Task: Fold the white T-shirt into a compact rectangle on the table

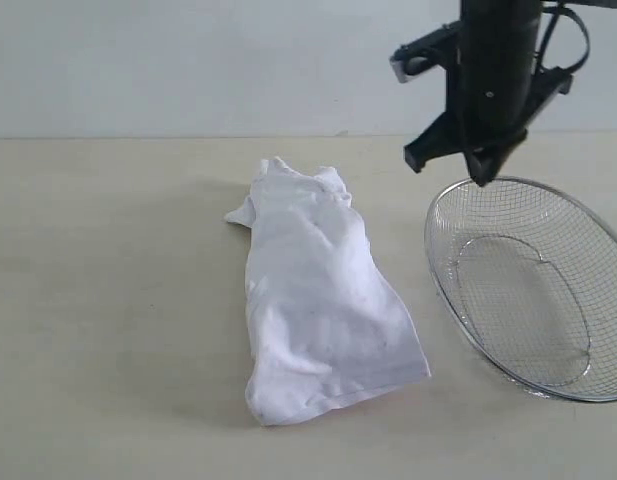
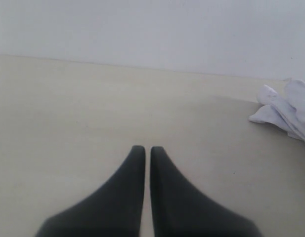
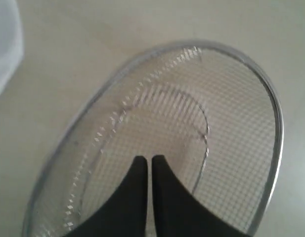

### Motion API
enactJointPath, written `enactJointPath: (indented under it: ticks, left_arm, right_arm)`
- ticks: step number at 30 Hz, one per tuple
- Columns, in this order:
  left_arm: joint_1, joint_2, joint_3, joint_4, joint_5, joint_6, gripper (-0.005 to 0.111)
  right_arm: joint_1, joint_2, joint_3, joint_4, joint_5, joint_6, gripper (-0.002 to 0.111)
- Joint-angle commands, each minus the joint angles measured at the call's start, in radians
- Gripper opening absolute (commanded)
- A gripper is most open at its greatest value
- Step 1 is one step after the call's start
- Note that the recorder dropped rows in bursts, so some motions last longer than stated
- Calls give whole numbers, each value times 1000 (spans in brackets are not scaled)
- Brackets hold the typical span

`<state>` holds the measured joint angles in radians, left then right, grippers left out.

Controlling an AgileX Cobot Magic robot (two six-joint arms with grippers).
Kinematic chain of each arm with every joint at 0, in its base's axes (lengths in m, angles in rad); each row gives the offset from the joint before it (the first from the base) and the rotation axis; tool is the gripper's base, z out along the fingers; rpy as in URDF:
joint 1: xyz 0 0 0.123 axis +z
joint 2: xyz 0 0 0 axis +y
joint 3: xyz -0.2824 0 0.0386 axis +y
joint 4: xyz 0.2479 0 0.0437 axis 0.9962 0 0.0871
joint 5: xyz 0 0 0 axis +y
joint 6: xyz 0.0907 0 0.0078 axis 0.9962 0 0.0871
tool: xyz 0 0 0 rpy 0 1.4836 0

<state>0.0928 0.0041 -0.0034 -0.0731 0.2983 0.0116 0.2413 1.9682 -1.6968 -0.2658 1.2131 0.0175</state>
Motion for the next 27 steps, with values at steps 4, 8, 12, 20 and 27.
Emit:
enactJointPath:
  ticks: [4, 8, 12, 20, 27]
  left_arm:
    - [2, -4, 3, -9, -2, 4, 4]
    - [2, -4, 3, -9, -2, 4, 4]
    - [2, -4, 3, -9, -2, 4, 4]
    - [2, -4, 3, -9, -2, 4, 4]
    - [2, -4, 3, -9, -2, 4, 4]
  right_arm:
    - [-40, -224, 354, -9, -104, 130, 0]
    - [-49, -263, 574, -7, -365, 180, 0]
    - [-89, -210, 672, -7, -597, 208, 0]
    - [-214, 17, 503, -5, -716, 173, 0]
    - [-217, 171, 206, -37, -653, 163, 0]
